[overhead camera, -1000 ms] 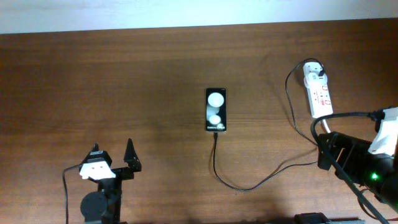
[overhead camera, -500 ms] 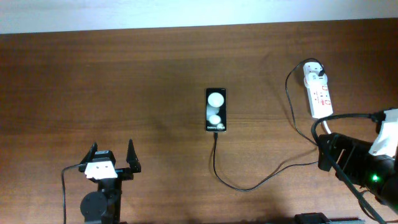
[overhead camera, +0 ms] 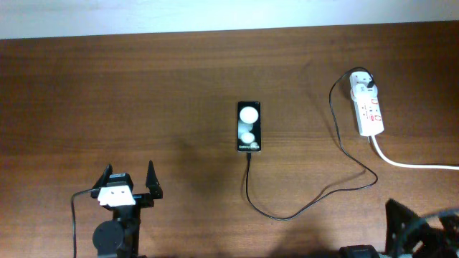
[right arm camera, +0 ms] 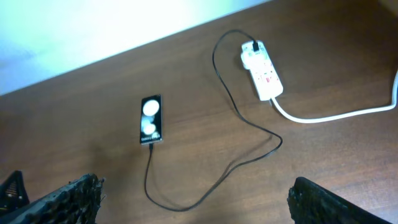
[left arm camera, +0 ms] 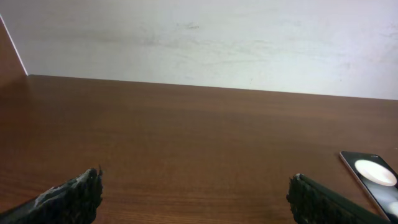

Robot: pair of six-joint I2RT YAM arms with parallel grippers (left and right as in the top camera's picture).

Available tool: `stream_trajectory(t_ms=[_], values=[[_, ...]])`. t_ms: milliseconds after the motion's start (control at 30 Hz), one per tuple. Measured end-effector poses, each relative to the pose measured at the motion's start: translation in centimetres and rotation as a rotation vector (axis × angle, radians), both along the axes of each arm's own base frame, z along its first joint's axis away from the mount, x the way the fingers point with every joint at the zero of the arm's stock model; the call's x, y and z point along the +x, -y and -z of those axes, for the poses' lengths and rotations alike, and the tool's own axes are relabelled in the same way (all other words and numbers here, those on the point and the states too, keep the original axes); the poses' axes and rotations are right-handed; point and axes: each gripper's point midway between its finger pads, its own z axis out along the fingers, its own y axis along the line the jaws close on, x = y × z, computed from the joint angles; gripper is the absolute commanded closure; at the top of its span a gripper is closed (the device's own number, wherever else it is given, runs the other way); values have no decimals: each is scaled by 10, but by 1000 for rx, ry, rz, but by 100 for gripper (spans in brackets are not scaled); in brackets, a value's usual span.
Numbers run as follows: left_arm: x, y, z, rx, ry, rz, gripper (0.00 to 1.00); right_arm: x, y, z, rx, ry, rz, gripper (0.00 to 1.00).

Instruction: Plug charger to phone and switch on socket

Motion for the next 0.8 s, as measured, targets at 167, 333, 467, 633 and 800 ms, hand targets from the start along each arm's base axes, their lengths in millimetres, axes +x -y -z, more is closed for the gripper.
stream_trajectory(t_ms=[167,333,467,633,800], values=[[0,0,0,0,0,0,1,-34,1,-5,3,118,0,1],[0,0,0,0,0,0,1,-59,2,-6,6,203,0,1],[0,0,0,0,0,0,1,-79,2,-6,7,275,0,1],[0,0,0,0,-1,0,1,-122,3,0,12,421,0,1],[0,0,0,0,-1,0,1,-127,4,17,15,452,-7,1]])
